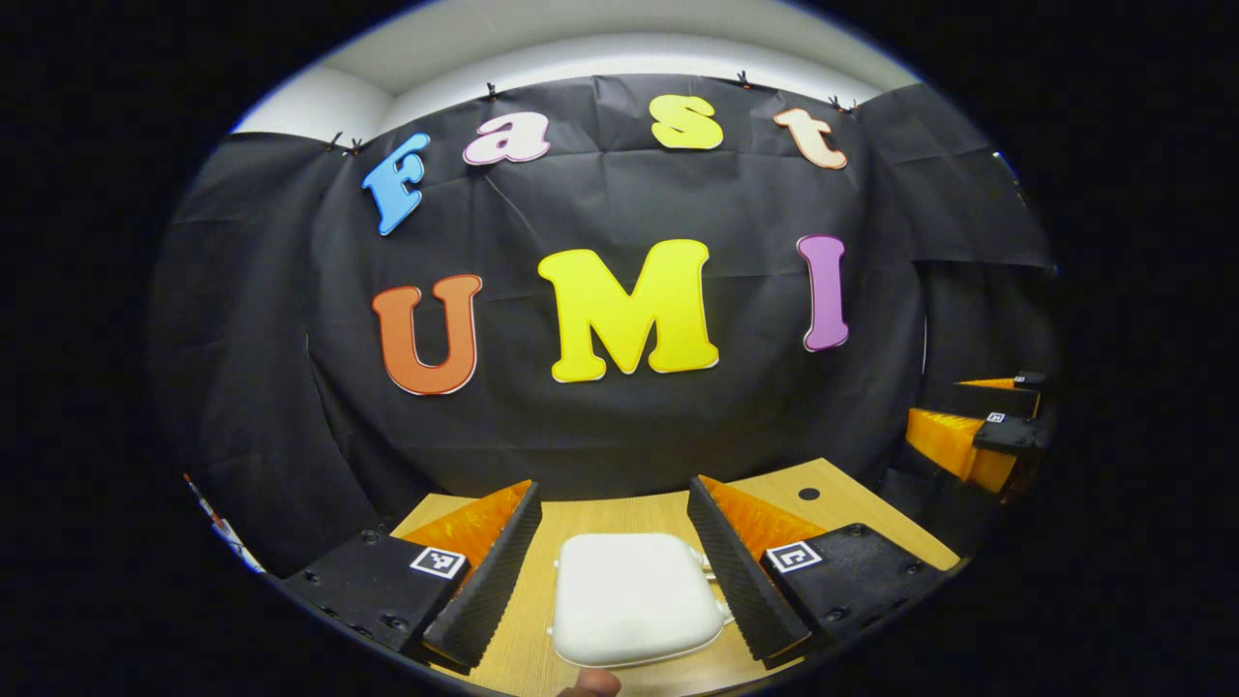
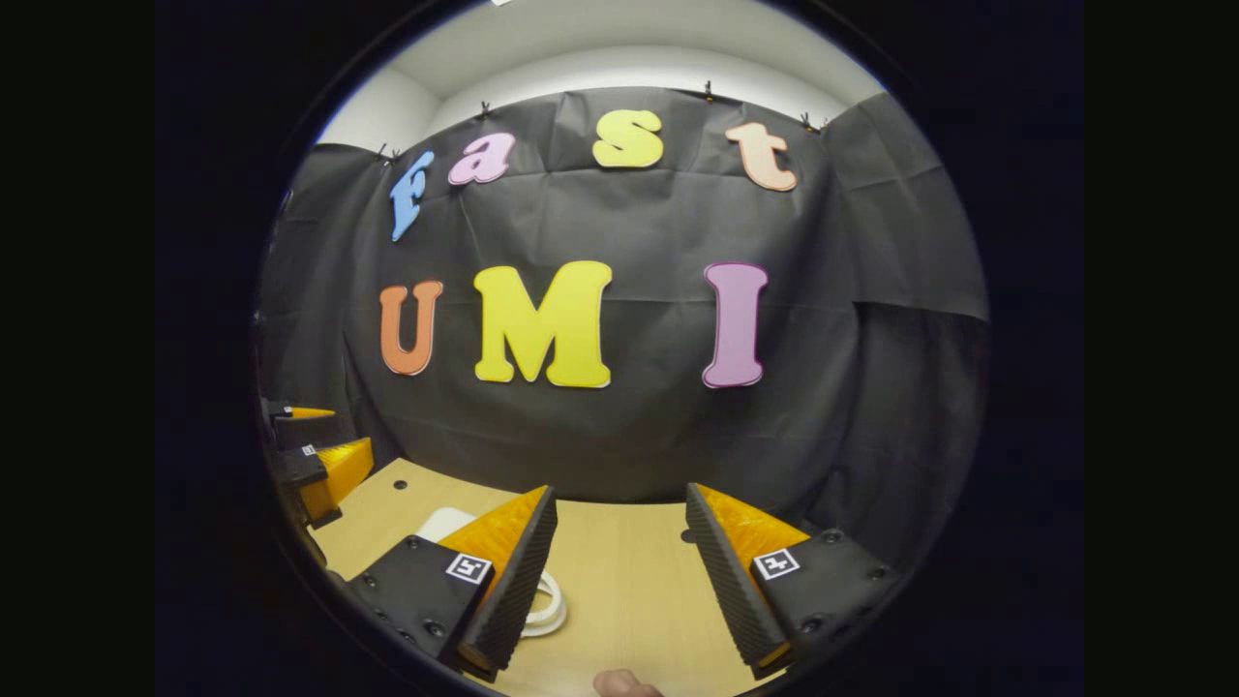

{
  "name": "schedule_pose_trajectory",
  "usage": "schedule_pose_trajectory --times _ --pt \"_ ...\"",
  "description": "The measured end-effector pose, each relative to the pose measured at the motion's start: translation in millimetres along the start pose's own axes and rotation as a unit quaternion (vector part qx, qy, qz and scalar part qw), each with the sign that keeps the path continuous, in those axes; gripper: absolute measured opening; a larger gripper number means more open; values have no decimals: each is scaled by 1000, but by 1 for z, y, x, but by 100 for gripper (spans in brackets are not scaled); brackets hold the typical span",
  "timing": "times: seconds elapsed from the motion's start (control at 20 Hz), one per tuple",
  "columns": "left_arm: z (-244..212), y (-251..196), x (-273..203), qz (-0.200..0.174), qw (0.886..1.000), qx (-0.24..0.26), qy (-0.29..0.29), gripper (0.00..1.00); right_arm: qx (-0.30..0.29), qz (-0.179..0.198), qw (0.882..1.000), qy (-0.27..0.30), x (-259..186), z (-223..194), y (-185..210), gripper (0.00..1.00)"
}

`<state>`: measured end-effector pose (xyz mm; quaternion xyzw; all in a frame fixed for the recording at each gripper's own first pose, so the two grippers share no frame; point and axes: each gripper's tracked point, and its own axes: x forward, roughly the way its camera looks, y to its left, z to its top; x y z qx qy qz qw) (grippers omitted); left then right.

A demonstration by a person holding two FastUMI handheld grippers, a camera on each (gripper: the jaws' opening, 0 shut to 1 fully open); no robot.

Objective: First open the suitcase, pack the skin care products into it, and then close the suitcase.

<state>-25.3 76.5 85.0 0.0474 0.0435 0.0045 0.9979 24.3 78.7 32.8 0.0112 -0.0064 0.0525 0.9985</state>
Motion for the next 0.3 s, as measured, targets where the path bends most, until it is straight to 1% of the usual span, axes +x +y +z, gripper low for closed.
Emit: schedule_pose_trajectory --times 0.05,0.15,0.2,0.25,0.3 --pt "1 3 -4 2 1000 -5 -3 96 -2 4 1000 -3 -1 0 7 77" --pt "0 8 -9 1 1000 -16 -6 96 -8 9 1000 -6 0 -1 19 79" --pt "-2 10 -9 -2 1000 -20 -5 99 -13 11 1000 -1 0 -3 23 79" --pt "-4 12 -8 -4 1000 -24 -4 93 -17 15 1000 2 0 -6 28 79" --pt "-6 14 -8 -4 1000 -26 -3 96 -22 20 1000 1 -1 -6 33 79"
